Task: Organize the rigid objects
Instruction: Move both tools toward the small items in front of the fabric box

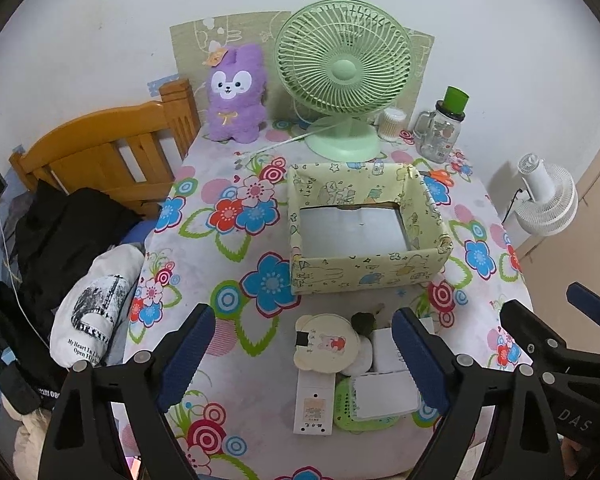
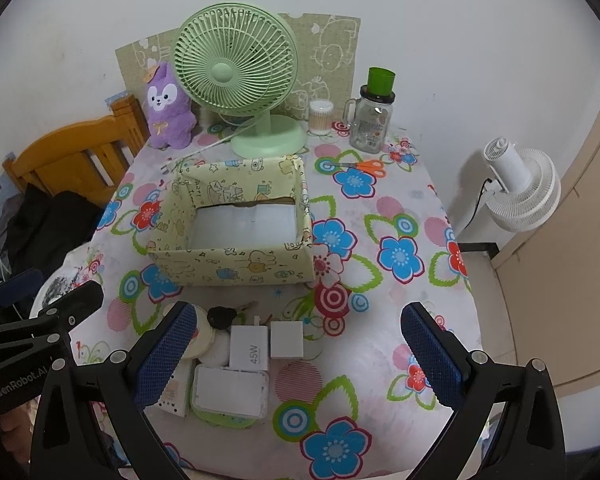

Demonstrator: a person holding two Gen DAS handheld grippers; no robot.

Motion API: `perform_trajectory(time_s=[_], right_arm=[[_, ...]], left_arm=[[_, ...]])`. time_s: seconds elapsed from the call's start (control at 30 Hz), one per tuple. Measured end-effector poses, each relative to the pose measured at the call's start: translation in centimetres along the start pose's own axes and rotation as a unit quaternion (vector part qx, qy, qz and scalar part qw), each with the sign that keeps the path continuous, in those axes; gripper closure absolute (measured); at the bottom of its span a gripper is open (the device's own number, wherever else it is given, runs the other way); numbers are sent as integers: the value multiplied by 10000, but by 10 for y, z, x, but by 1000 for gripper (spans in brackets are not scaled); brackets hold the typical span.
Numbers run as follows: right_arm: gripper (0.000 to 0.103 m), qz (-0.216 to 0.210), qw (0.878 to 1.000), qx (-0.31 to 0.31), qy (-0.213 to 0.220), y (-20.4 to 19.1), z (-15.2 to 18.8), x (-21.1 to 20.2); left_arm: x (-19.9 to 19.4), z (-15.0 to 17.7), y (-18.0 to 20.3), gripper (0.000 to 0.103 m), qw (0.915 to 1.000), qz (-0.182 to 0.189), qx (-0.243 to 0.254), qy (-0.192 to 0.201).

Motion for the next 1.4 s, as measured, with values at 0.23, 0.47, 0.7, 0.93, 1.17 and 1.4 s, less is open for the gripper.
perform_trajectory(time_s=[0.23, 0.47, 0.7, 0.93, 1.17, 1.4], right_arm=[[0, 46, 10000, 14, -2, 1, 0, -1], [0, 50, 10000, 21, -26, 1, -1, -1], [0, -16, 10000, 83, -12, 1, -4, -1], [0, -12, 9999, 107, -15, 4, -5, 0], [0, 10, 9999, 123, -48, 7, -4, 2], [0, -13, 9999, 126, -82, 9, -3, 6]], left_arm=[[1, 0, 1, 12, 10000, -1, 75, -15], [2, -1, 3, 11, 9999, 19, 155, -32], [2, -2, 6, 12, 9998, 22, 201, -16], [4, -4, 7, 11, 9997, -31, 237, -44], [5, -3, 10, 11, 9996, -50, 283, -57], [9, -3, 13, 11, 9995, 10, 309, -74]])
Point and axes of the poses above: each gripper's, at about its wrist camera, not at the fingertips, and x roughly the way its jaws point, y to its right, z to its underside, the point moved 7 cm from there along x, roughly the way its jaws point, and after that the axes turned 11 degrees about -z, right-handed, at the moved point
